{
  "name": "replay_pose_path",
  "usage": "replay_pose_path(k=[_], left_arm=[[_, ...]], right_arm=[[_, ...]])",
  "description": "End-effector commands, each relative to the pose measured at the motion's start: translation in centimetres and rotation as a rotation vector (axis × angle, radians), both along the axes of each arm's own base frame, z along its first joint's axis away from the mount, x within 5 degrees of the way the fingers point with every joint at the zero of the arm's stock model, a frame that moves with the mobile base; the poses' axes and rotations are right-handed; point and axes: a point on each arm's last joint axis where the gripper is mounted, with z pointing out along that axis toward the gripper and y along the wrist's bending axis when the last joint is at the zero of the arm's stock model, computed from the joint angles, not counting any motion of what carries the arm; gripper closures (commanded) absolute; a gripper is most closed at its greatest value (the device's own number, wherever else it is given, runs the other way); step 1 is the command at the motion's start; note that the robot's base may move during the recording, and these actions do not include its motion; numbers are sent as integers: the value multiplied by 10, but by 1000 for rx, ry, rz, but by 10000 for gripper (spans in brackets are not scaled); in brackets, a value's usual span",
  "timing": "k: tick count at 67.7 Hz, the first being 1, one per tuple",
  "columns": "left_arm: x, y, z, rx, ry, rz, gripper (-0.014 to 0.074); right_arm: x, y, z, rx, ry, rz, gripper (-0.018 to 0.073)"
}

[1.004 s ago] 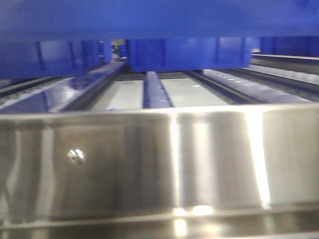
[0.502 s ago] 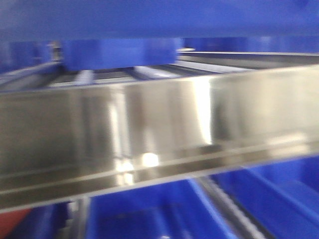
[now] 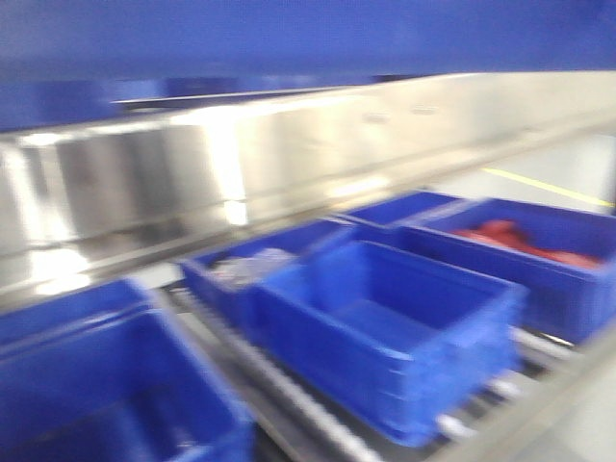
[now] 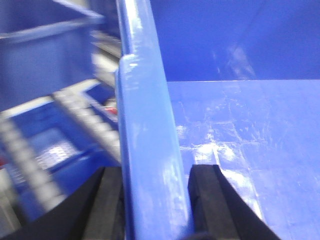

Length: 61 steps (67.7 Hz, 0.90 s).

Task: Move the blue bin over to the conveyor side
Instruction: 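Hold the blue bin with both grippers while the base turns away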

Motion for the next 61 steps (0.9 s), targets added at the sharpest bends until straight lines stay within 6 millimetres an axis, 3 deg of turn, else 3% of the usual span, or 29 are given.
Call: replay_pose_path(k=[1, 61], left_arm=[[-5, 3, 15, 43, -138, 23, 616], [-5, 3, 15, 43, -138, 23, 616]], right_arm=[[-4, -8, 21, -37, -201, -21, 647], [-4, -8, 21, -37, -201, -21, 647]])
